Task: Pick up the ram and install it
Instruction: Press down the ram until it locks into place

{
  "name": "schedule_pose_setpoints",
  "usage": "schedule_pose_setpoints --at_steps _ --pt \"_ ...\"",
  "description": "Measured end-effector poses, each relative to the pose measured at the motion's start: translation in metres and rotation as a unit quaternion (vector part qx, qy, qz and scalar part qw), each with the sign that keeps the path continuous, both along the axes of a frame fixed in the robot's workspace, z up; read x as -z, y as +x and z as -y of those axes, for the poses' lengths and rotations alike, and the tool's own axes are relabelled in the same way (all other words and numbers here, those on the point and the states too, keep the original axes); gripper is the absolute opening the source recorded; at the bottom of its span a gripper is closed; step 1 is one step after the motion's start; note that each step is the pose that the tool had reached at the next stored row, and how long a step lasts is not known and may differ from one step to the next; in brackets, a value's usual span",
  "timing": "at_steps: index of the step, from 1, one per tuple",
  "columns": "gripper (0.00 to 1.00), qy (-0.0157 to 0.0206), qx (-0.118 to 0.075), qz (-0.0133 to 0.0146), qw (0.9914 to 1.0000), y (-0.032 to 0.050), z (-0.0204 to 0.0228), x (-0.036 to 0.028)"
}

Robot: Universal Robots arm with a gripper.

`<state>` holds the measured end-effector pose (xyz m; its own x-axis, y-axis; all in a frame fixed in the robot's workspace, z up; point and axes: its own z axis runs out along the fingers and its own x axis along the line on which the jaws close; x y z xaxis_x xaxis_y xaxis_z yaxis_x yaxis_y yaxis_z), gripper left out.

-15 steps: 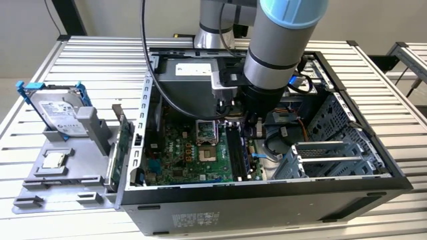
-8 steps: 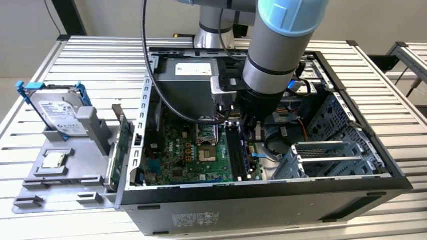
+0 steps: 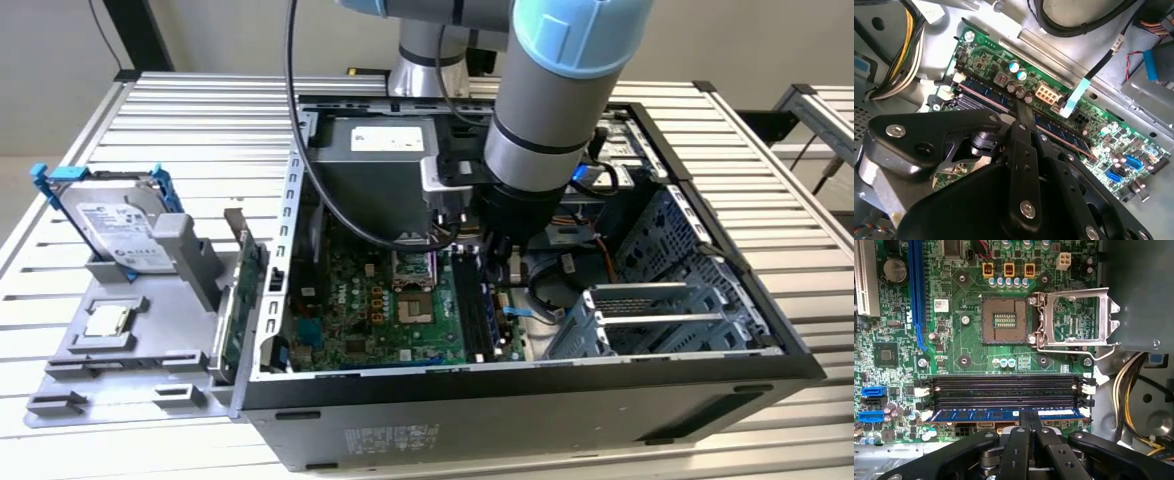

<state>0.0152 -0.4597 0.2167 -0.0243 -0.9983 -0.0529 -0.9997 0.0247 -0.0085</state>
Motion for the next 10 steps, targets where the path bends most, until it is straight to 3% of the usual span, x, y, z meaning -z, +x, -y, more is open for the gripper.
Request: schedule_pose_setpoints --at_steps 3,5,10 --pt "0.0 0.0031 0.0 0.0008 1.0 0.0 -0.0002 -0.0091" --pt "0.0 0.0022 0.0 0.0005 1.0 -0.0001 0.0002 -0.0185" --pt "0.0 0.0014 0.0 0.0005 1.0 -0.0001 0.0002 -0.0354"
